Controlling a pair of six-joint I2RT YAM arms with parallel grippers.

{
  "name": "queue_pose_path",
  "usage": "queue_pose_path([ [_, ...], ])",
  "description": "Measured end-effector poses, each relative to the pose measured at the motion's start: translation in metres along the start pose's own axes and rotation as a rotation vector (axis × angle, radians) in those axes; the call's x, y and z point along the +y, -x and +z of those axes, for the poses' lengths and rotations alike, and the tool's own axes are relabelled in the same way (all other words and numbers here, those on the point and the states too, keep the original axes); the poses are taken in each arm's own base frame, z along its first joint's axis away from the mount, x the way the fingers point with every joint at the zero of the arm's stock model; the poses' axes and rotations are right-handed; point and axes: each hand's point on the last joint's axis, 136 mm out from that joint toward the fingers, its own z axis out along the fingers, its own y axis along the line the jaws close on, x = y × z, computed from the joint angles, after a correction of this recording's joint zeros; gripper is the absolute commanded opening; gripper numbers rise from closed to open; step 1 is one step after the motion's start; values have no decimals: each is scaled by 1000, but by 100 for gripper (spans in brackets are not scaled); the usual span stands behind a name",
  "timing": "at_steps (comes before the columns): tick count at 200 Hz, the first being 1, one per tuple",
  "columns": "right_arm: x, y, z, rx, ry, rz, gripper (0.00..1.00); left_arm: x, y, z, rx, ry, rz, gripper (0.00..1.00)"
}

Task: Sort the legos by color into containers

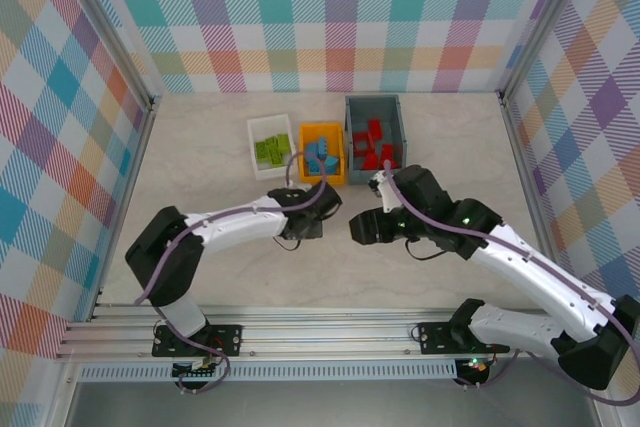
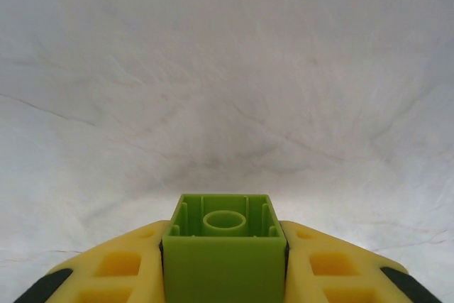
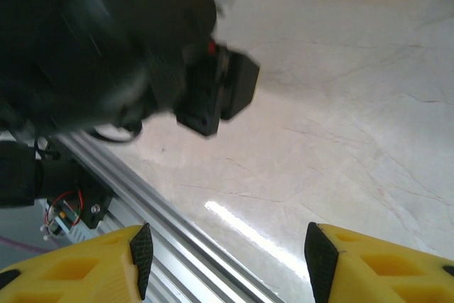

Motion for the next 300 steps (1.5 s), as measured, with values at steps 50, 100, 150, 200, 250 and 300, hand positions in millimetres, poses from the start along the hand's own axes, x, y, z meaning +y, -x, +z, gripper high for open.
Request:
queue_pose_path([
  [50,39,15,35,-5,74,-104,60,53,120,-34,-140,-26,-180,28],
  [100,63,73,73,-110,97,-122,60,75,207,-7,-174,-6,-230,28],
  [150,68,102,99,-166,79,-121,60,81,244,56,-135,35,-234,33],
  [200,66,106,100,-182,68,-119,62,83,256,82,-100,41,-225,58],
  [250,51,107,93,-195,23,-103,71,78,254,67,-86,2,-221,63],
  [300,-47,151,10,-403,-227,71,100,90,249,-57,-243,-147,-267,100],
])
